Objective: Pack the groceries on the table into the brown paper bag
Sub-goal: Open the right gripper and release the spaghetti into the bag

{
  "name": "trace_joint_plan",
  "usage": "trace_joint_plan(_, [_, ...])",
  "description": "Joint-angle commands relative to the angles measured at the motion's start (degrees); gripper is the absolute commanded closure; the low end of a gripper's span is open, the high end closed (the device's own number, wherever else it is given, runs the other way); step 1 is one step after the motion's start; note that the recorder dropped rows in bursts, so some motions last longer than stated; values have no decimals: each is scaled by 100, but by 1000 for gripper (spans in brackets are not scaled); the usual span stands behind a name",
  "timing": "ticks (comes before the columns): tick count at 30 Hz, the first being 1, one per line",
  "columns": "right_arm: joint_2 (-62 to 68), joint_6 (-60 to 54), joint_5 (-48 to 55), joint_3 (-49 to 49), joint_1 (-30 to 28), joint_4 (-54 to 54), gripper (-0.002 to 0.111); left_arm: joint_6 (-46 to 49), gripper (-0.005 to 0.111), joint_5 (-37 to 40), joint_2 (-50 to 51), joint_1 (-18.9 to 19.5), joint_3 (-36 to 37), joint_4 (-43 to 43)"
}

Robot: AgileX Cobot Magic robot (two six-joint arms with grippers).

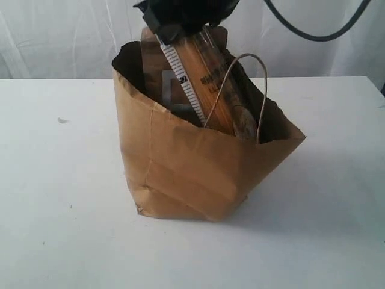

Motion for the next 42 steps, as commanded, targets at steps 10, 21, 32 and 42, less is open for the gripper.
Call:
trace_joint_plan(10, [12,71,-31,-132,23,-52,41,11,107,24,-26,17,19,-21])
trace_joint_plan(21, [-377,93,-122,-147,23,-61,43,11,107,24,-26,17,19,-21])
trace_joint_plan(32, [-1333,661,-83,-147,23,-63,101,11,107,24,-26,17,19,-21])
trace_joint_plan(42, [-2263,860,422,-37,23,198,108,11,107,24,-26,17,19,-21])
